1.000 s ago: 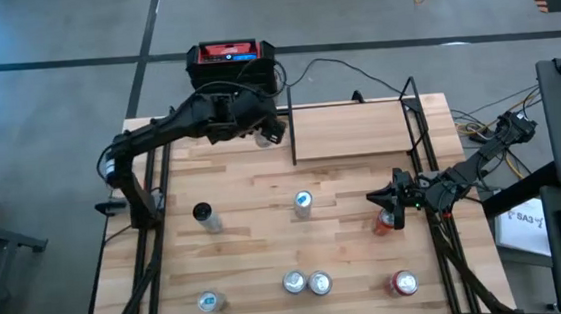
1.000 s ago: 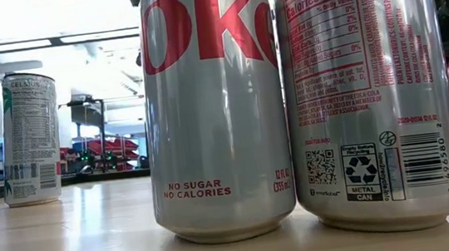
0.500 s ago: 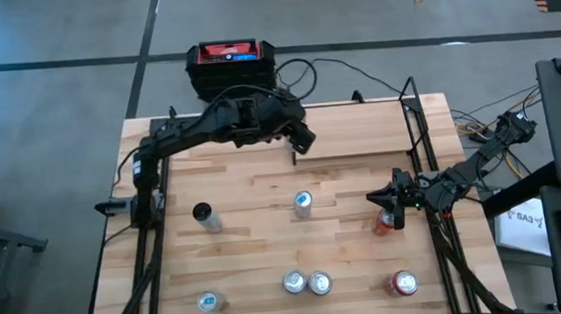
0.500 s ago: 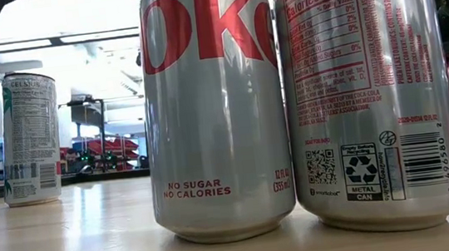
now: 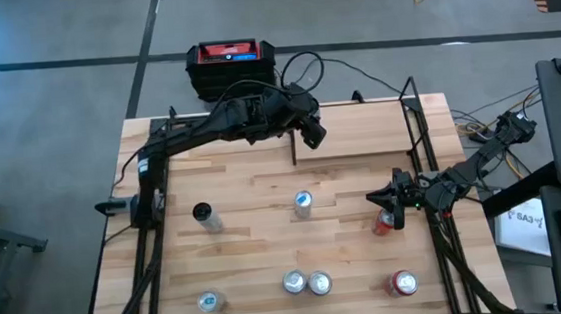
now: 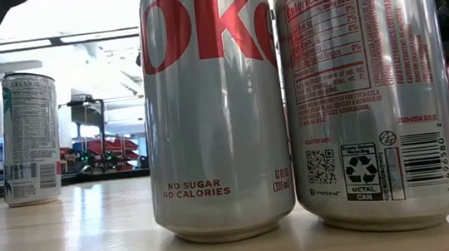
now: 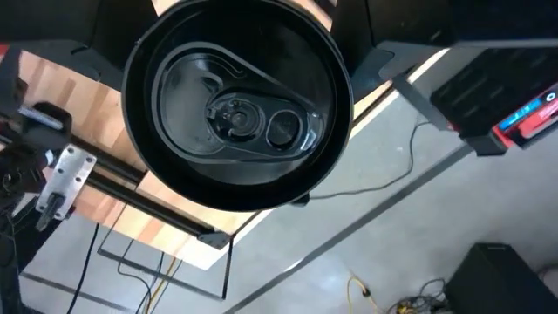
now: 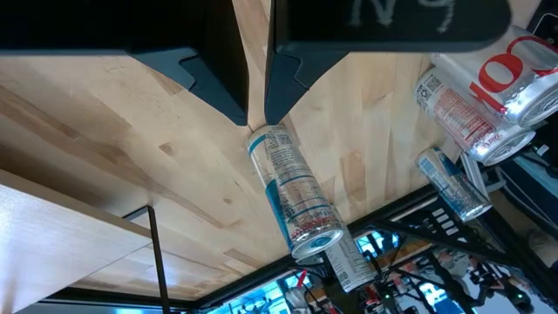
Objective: Place canned beverage on shelf
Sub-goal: Put the top white pink soda can on the shelf
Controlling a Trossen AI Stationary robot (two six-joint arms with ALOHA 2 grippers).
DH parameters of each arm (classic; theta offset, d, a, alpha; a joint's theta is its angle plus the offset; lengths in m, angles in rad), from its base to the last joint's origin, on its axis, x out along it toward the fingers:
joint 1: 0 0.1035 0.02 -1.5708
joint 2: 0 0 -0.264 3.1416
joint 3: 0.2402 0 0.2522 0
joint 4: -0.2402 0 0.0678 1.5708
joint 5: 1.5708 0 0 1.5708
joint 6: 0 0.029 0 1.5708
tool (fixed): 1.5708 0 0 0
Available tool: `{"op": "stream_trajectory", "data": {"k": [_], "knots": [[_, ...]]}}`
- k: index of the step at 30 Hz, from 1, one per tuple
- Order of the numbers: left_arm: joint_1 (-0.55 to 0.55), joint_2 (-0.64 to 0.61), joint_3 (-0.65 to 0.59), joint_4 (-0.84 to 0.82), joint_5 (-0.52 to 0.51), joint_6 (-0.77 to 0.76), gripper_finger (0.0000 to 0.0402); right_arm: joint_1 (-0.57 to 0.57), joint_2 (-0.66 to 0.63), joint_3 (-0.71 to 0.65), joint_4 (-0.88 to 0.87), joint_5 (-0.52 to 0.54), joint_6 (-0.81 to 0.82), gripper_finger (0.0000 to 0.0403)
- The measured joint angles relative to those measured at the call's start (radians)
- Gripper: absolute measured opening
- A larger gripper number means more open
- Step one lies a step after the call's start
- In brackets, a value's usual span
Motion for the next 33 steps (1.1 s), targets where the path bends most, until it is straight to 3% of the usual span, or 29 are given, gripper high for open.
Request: {"op": "stream_trajectory", "data": {"k": [8, 15, 33], "knots": [[0.077, 0.086, 0.0, 0.046, 0.018, -0.013, 0.0232, 0.0, 0.0, 0.0, 0.0, 0.0, 0.0, 0.0029], [0.144, 0.151, -0.001, 0.102, 0.101, -0.001, 0.0242, 0.0, 0.0, 0.0, 0.0, 0.0, 0.0, 0.0029], [0.229, 0.251, -0.001, 0.235, 0.104, 0.056, 0.0235, 0.0, 0.0, 0.0, 0.0, 0.0, 0.0, 0.0029]]}}
